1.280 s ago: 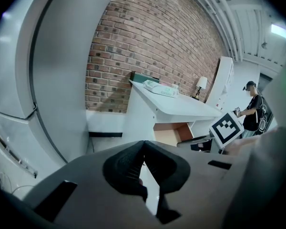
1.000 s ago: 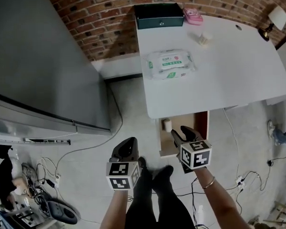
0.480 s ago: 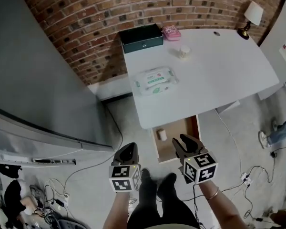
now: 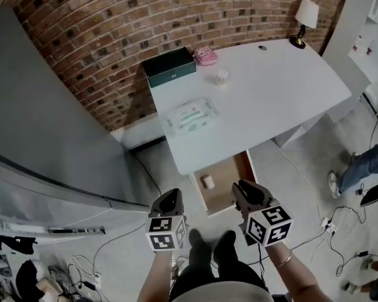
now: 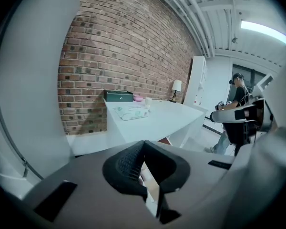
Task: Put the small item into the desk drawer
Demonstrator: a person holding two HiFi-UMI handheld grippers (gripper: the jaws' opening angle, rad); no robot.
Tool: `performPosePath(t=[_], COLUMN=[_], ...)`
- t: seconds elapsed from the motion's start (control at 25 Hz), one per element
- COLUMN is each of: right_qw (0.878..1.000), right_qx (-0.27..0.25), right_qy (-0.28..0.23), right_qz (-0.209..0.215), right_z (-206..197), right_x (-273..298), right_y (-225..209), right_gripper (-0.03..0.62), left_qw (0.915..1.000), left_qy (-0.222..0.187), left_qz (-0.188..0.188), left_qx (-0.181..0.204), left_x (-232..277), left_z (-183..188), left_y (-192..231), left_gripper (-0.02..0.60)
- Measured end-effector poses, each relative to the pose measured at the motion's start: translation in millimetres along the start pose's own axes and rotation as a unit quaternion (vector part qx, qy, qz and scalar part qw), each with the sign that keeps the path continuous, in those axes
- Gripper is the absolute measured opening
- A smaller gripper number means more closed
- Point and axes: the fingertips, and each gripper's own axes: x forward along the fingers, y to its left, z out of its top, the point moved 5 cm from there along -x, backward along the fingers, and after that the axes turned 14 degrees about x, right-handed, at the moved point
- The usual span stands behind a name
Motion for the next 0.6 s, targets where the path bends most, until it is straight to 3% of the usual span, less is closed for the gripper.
performPosePath(t=[0.6], right_qw=[0.997], right_qx=[0.013], right_qy=[-0.071], right_qz=[-0.031], right_z=[14.6], right_x=[-61.4], right_y=[11.6], right_gripper=[0.008], left_qw=[0.9994], left_qy=[-0.018], left_qz=[-0.014], left_qx=[0.027], left_x=[-23.0], left_z=[17.0], left_y=[-6.1], left_gripper=[0.02])
